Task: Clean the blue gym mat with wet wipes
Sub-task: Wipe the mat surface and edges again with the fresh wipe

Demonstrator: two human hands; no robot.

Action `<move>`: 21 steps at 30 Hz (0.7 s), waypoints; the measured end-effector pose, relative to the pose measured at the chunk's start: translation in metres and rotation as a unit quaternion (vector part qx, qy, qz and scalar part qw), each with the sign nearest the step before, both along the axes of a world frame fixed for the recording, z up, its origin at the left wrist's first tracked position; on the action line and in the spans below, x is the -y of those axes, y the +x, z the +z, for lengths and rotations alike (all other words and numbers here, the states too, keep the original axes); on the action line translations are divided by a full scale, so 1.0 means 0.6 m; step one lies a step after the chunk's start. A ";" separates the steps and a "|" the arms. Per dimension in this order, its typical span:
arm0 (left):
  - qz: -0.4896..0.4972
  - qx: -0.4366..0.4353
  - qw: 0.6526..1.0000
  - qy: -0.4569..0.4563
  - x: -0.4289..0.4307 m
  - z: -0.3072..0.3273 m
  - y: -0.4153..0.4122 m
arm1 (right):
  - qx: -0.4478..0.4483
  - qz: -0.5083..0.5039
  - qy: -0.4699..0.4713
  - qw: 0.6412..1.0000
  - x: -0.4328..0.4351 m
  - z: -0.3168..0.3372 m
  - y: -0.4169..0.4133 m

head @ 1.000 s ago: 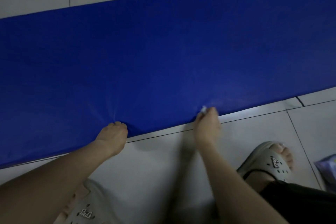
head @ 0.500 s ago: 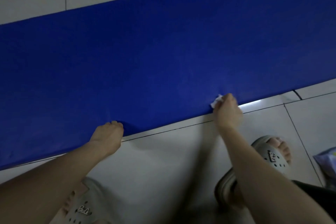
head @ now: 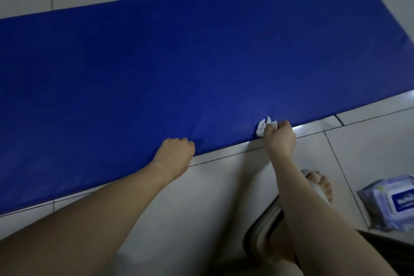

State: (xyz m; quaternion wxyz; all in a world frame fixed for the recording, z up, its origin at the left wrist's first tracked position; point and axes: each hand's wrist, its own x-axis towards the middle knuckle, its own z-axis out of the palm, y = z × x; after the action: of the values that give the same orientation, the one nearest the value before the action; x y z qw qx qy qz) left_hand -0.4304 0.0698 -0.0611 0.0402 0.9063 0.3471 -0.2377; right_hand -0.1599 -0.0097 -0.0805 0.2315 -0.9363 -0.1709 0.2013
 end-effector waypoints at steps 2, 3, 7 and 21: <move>-0.028 0.005 0.999 -0.017 0.000 0.007 -0.008 | -0.004 -0.006 0.017 1.000 -0.003 0.001 -0.005; -0.042 0.017 0.999 -0.022 0.000 0.011 -0.012 | -0.004 -0.011 0.022 1.000 -0.004 0.002 -0.008; -0.094 0.070 0.991 -0.059 -0.027 0.048 -0.039 | 0.003 -0.042 0.071 0.997 -0.008 0.016 -0.024; -0.009 -0.149 0.989 -0.001 -0.117 0.092 -0.395 | -0.030 0.294 0.067 0.953 -0.085 0.024 -0.320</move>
State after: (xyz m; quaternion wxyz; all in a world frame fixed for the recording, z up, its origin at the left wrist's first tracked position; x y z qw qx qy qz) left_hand -0.6672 0.1400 -0.0057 -0.0129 0.8637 0.3411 -0.3708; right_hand -0.3518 0.0415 -0.0661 0.2294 -0.8206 -0.4445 0.2766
